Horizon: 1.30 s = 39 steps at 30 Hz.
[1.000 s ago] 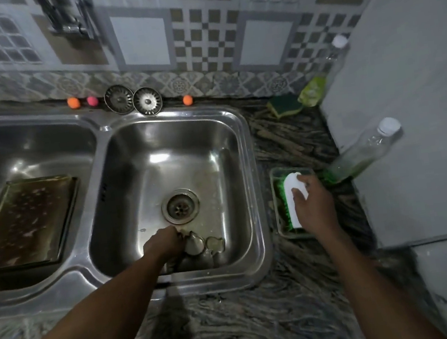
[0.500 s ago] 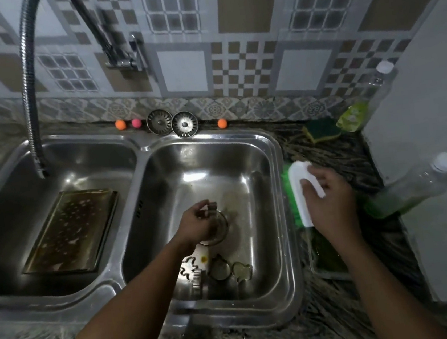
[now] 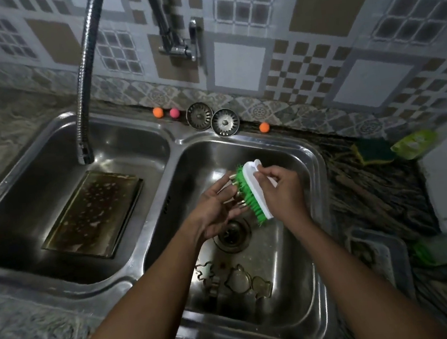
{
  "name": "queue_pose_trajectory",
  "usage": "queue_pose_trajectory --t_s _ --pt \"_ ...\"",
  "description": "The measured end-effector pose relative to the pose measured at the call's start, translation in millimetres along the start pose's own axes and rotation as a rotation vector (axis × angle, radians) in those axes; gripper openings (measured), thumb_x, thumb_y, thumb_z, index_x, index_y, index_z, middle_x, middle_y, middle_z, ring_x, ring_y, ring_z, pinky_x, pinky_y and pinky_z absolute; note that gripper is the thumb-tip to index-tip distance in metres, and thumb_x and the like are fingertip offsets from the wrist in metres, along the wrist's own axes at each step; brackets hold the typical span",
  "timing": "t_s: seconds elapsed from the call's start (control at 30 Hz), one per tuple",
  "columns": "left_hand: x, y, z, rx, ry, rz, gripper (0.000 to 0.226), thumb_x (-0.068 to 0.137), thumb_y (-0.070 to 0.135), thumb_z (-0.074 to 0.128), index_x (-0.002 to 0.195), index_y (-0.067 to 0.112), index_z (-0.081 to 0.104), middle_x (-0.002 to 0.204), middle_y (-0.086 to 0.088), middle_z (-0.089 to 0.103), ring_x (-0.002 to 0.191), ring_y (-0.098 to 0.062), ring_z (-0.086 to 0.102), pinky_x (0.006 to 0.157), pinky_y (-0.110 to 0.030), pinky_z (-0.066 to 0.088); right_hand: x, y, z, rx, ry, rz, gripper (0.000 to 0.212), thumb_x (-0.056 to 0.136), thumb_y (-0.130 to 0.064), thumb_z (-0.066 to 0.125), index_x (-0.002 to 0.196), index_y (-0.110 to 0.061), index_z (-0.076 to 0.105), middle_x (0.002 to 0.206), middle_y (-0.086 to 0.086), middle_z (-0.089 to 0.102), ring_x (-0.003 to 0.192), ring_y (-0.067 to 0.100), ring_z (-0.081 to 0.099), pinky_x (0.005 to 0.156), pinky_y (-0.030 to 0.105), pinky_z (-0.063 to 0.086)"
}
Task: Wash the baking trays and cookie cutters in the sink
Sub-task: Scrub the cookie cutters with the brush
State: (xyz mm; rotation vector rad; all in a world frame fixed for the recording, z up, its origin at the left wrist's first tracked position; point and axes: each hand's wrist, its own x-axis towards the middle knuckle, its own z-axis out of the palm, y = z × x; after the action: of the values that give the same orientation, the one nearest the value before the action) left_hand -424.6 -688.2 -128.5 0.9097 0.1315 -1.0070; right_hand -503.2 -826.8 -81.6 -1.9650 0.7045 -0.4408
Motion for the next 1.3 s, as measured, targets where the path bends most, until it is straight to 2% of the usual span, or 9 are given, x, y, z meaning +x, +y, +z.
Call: queue_pose_trajectory --t_s 0.2,0.33,0.47,0.67,0.77,0.9,1.03,1.1,1.3 --pt "-4.4 -1.2 -10.1 0.434 0.035 0.066 0.033 0.086 -0.003 0.068 0.118 0.008 0.067 0.108 -0.015 0.073 0.084 -0.032 0.07 0.069 -0.04 0.06 4.6 7.9 2.5 -0.154 -0.162 -0.2 0.019 0.087 -0.023 0.072 0.104 -0.016 0.076 0.097 -0.008 0.072 0.085 -0.002 0.061 0.074 0.004 0.04" --pt "-3.3 2.4 -14.1 0.602 0.072 0.082 0.03 0.082 -0.004 0.072 0.104 0.016 0.073 0.096 -0.005 0.075 0.076 -0.021 0.069 0.066 -0.032 0.057 13.3 5.8 -3.6 -0.231 -0.21 -0.337 0.018 0.086 -0.022 0.073 0.102 -0.015 0.076 0.084 -0.007 0.066 0.078 0.004 0.061 0.069 0.011 0.042" --pt "-1.6 7.2 -12.4 0.758 0.078 0.124 0.024 0.075 0.001 0.074 0.098 0.01 0.075 0.089 -0.012 0.075 0.069 -0.019 0.066 0.069 -0.033 0.054 13.2 1.3 -1.8 -0.302 -0.324 -0.435 0.019 0.086 -0.027 0.072 0.102 -0.018 0.076 0.081 -0.007 0.063 0.075 0.01 0.062 0.066 0.027 0.049" --pt "-3.7 12.1 -12.3 0.501 0.202 0.061 0.076 0.083 -0.004 0.072 0.147 0.0 0.032 0.082 -0.01 0.072 0.056 -0.012 0.062 0.055 -0.027 0.049 17.8 8.4 -3.9 -0.319 -0.27 -0.512 0.019 0.087 -0.03 0.07 0.102 -0.018 0.076 0.079 -0.007 0.061 0.071 0.009 0.06 0.065 0.027 0.05" --pt "-6.0 10.9 -16.2 0.499 0.199 0.05 0.073 0.084 -0.006 0.07 0.146 0.001 0.032 0.068 -0.001 0.071 0.053 -0.011 0.061 0.057 -0.029 0.05 10.5 14.5 -4.9 -0.349 -0.301 -0.481 0.028 0.087 -0.044 0.064 0.105 -0.024 0.074 0.083 -0.011 0.063 0.076 0.011 0.064 0.064 0.036 0.053" --pt "-11.2 3.6 -6.4 0.733 0.082 0.085 0.035 0.081 -0.004 0.07 0.113 0.005 0.063 0.076 -0.006 0.072 0.065 -0.019 0.066 0.071 -0.04 0.055 6.8 -2.1 8.9 -0.354 -0.295 -0.491 0.019 0.088 -0.03 0.07 0.103 -0.019 0.076 0.084 -0.005 0.063 0.077 0.013 0.062 0.062 0.025 0.046" --pt "-8.4 9.5 -10.3 0.532 0.229 0.059 0.08 0.082 -0.008 0.069 0.15 0.005 0.028 0.083 -0.011 0.07 0.06 -0.016 0.063 0.057 -0.031 0.052 2.6 7.8 3.7 -0.32 -0.276 -0.479 0.019 0.087 -0.025 0.072 0.105 -0.019 0.076 0.082 -0.015 0.059 0.076 0.0 0.057 0.065 0.006 0.037" --pt "-9.7 8.4 -17.6 0.507 0.261 0.034 0.086 0.084 -0.006 0.069 0.153 0.005 0.019 0.094 -0.013 0.071 0.064 -0.017 0.064 0.058 -0.03 0.052 1.1 19.5 -3.3 -0.323 -0.276 -0.46 0.02 0.086 -0.023 0.073 0.105 -0.018 0.076 0.083 -0.015 0.062 0.077 0.001 0.058 0.068 0.011 0.042" --pt "-18.1 -3.8 -11.6 0.544 0.123 0.017 0.044 0.089 -0.004 0.065 0.132 0.003 0.056 0.092 0.0 0.075 0.067 -0.009 0.067 0.055 -0.021 0.051 7.1 20.5 -0.4 -0.181 -0.205 -0.304 0.019 0.086 -0.019 0.073 0.104 -0.013 0.076 0.093 -0.007 0.07 0.087 0.0 0.061 0.075 0.002 0.039"
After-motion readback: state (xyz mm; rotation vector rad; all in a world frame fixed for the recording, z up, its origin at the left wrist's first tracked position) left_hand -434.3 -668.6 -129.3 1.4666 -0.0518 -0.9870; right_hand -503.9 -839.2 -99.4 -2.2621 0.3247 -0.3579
